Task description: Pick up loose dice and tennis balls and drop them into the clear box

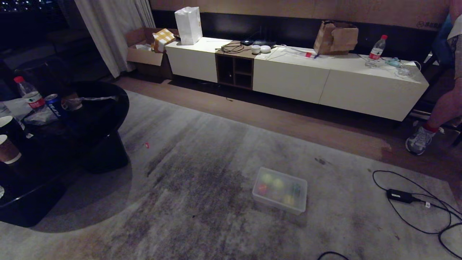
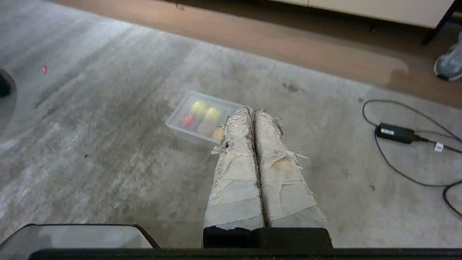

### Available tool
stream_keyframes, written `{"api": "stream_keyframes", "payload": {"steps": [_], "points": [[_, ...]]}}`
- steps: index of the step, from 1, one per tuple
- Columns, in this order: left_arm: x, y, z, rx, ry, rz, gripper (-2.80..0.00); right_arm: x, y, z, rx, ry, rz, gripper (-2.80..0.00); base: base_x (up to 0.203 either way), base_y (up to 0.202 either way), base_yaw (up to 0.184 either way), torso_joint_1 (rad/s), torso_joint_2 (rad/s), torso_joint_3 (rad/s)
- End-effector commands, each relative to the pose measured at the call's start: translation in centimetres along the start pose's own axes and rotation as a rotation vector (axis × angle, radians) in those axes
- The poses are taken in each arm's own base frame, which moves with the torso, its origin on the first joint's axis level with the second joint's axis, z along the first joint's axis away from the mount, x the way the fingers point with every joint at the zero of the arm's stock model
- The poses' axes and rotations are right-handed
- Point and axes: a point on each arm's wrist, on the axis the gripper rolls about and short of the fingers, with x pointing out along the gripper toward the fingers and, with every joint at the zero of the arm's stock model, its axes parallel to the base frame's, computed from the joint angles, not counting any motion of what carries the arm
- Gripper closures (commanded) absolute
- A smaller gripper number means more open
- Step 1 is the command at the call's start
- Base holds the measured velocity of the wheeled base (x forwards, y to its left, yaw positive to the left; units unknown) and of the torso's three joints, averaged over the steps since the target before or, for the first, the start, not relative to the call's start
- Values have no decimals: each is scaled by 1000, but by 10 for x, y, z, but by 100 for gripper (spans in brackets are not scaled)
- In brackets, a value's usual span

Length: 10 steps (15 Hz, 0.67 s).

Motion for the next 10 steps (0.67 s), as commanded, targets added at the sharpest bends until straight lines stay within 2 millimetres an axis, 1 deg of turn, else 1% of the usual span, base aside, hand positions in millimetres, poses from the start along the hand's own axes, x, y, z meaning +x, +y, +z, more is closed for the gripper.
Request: {"api": "stream_keyframes", "payload": {"steps": [1,10], "points": [[0,0,0,-2,1,1,0,0,0,0,0,1,1,0,0,0,0,7,2,203],[0,0,-1,4,4,1,0,0,0,0,0,1,1,0,0,0,0,1,3,203]]}}
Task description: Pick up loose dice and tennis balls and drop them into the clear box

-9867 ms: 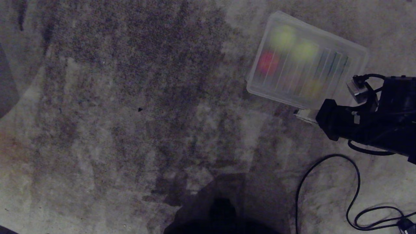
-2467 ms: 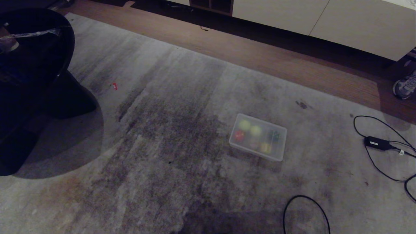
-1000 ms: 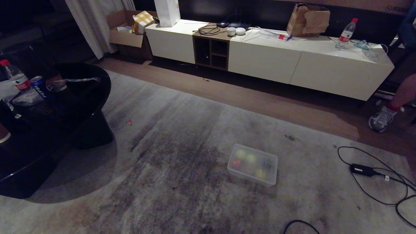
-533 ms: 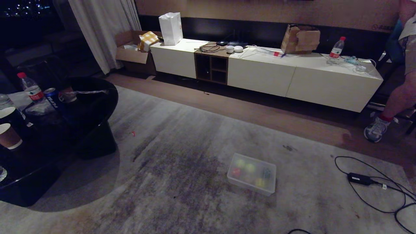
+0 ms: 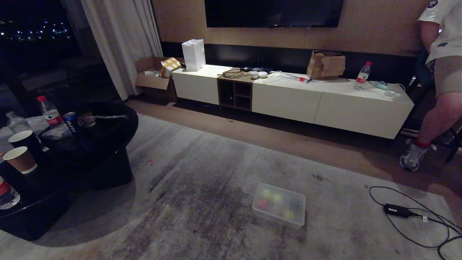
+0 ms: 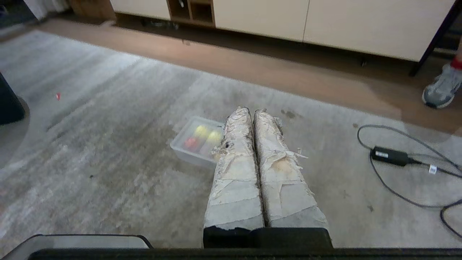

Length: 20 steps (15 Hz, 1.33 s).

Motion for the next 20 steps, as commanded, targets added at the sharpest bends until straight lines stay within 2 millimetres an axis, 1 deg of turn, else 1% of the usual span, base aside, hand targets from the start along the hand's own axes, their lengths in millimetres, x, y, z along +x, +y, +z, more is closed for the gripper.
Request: {"api": "stream_keyframes", "payload": {"steps": [1,6,13,20], "points": [[0,0,0,0,1,1,0,0,0,0,0,1,1,0,0,0,0,0,5,201],[0,0,0,-4,0,1,0,0,0,0,0,3,1,0,0,0,0,3,2,65],[0,0,0,-1,1,1,0,0,0,0,1,1,1,0,0,0,0,0,0,0],[0,0,0,0,1,1,0,0,0,0,1,1,1,0,1,-7,151,2,1,2]]}}
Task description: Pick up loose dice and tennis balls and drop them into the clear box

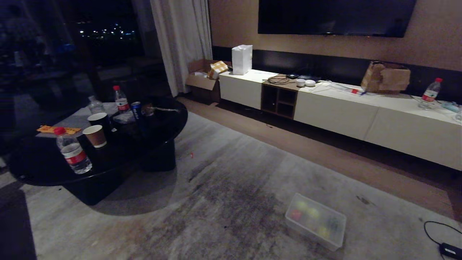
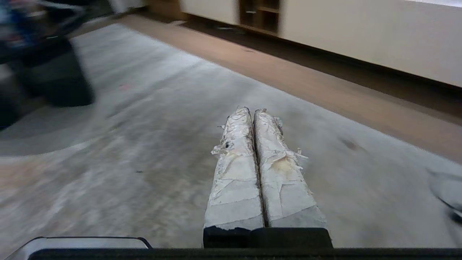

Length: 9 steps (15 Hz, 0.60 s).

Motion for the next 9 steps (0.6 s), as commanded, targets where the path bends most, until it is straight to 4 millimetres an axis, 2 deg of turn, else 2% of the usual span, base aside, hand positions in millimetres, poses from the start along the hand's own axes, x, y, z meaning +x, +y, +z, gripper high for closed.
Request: {"api": "stream_keyframes", "payload": {"steps": [1,9], "points": [[0,0,0,0,1,1,0,0,0,0,1,1,0,0,1,-7,163,7,7,3],[0,0,0,-2,1,1,0,0,0,0,1,1,0,0,-1,-8,166,2,2,4]]}}
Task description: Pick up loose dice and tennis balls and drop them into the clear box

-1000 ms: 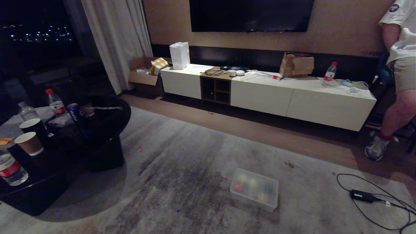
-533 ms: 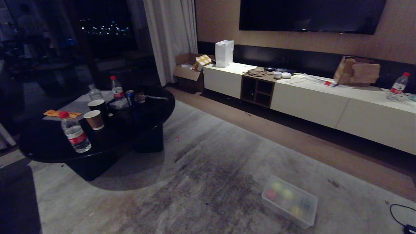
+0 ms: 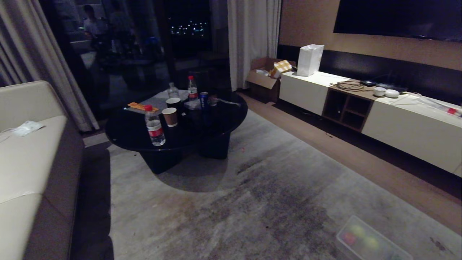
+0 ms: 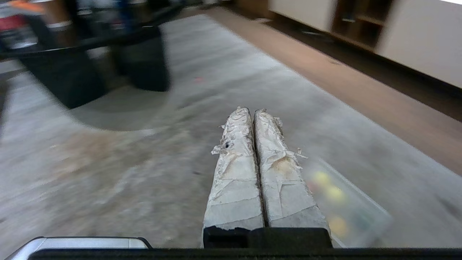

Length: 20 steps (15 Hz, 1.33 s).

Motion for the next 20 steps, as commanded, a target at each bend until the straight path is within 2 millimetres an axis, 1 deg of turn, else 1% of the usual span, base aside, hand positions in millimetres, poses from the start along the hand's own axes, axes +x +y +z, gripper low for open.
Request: {"api": "stream_keyframes", "payload": {"steps": [1,13,15,20], "points": [[0,0,0,-1,1,1,0,0,0,0,0,1,1,0,0,-9,161,5,-1,3],[0,0,0,-4,1,1,0,0,0,0,1,2,1,0,-1,-8,161,2,2,3],[0,0,0,-4,1,1,0,0,0,0,2,1,1,0,-4,-3,86,1,3,2],[0,0,0,-4,1,1,0,0,0,0,2,2,1,0,0,0,0,0,0,0]]}}
